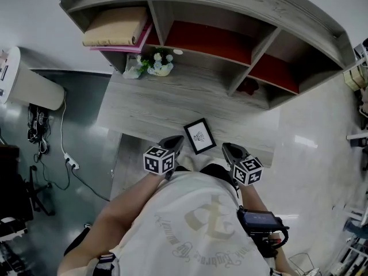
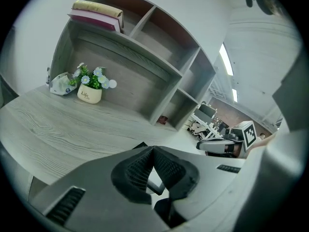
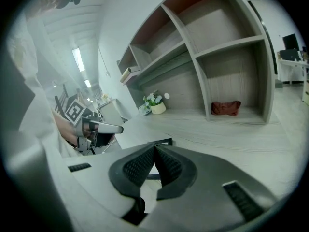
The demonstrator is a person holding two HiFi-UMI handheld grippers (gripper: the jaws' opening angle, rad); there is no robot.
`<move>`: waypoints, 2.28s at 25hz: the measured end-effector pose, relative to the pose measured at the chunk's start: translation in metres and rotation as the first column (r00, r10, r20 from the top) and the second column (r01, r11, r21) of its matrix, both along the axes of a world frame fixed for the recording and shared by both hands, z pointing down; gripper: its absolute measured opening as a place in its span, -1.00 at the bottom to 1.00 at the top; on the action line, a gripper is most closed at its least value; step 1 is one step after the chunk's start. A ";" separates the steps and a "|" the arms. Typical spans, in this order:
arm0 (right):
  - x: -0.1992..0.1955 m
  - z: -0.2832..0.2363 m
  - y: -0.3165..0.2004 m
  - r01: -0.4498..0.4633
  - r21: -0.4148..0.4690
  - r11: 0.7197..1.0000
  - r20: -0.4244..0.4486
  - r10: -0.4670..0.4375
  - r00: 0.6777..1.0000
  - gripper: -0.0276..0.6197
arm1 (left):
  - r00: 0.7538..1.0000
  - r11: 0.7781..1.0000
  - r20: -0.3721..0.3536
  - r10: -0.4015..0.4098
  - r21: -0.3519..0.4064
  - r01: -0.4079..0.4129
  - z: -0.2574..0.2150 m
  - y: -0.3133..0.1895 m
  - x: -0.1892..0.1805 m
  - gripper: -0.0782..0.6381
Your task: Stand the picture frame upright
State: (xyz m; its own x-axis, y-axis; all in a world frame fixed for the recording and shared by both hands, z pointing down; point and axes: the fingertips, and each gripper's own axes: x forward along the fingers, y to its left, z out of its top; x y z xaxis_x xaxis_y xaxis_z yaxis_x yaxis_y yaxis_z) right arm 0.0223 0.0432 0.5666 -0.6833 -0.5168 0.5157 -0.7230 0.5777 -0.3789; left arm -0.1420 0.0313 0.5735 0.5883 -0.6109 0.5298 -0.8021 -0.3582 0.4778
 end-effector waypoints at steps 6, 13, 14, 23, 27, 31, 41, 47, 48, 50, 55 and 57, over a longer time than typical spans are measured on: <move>-0.003 0.018 -0.005 0.074 -0.059 0.995 -0.009 -0.075 0.997 -0.90 | 0.998 0.996 -0.013 -0.068 -0.060 0.067 0.011 0.007 -0.002 -0.78; -0.002 0.025 -0.029 0.156 -0.102 0.982 -0.004 -0.158 0.987 -0.90 | 0.992 0.988 -0.023 -0.123 -0.101 0.121 0.014 0.001 0.006 -0.78; -0.001 0.028 -0.032 0.161 -0.111 0.981 -0.002 -0.162 0.987 -0.90 | 0.991 0.986 -0.022 -0.130 -0.107 0.127 0.016 0.001 0.007 -0.77; -0.007 0.059 -0.043 0.225 -0.228 0.947 -0.038 -0.240 0.970 -0.90 | 0.977 0.954 -0.023 -0.212 -0.219 0.202 0.048 0.005 0.007 -0.78; -0.014 0.071 -0.052 0.233 -0.261 0.937 -0.058 -0.257 0.965 -0.90 | 0.974 0.938 -0.010 -0.228 -0.271 0.217 0.068 0.002 0.005 -0.78; -0.025 0.082 -0.059 0.265 -0.287 0.921 -0.074 -0.297 0.952 -0.90 | 0.957 0.916 -0.016 -0.289 -0.296 0.271 0.077 -0.002 0.002 -0.77; -0.053 0.110 -0.064 0.314 -0.400 0.861 -0.094 -0.379 0.921 -0.77 | 0.941 0.857 -0.046 -0.335 -0.430 0.284 0.108 0.010 0.009 -0.68; -0.057 0.126 -0.064 0.277 -0.493 0.824 -0.099 -0.370 0.924 -0.58 | 0.930 0.812 -0.039 -0.365 -0.502 0.297 0.125 0.005 0.012 -0.49; -0.058 0.128 -0.063 0.273 -0.506 0.818 -0.102 -0.371 0.923 -0.58 | 0.931 0.806 -0.030 -0.365 -0.511 0.299 0.128 0.004 0.013 -0.45; -0.058 0.133 -0.063 0.262 -0.526 0.809 -0.111 -0.371 0.922 -0.58 | 0.931 0.794 -0.008 -0.366 -0.525 0.307 0.134 0.002 0.014 -0.37; -0.060 0.139 -0.058 0.245 -0.564 0.789 -0.138 -0.382 0.914 -0.58 | 0.927 0.757 0.057 -0.370 -0.560 0.336 0.137 0.001 0.020 -0.27; -0.061 0.141 -0.055 0.248 -0.567 0.785 -0.172 -0.408 0.897 -0.55 | 0.926 0.746 0.088 -0.366 -0.568 0.349 0.137 0.001 0.021 -0.27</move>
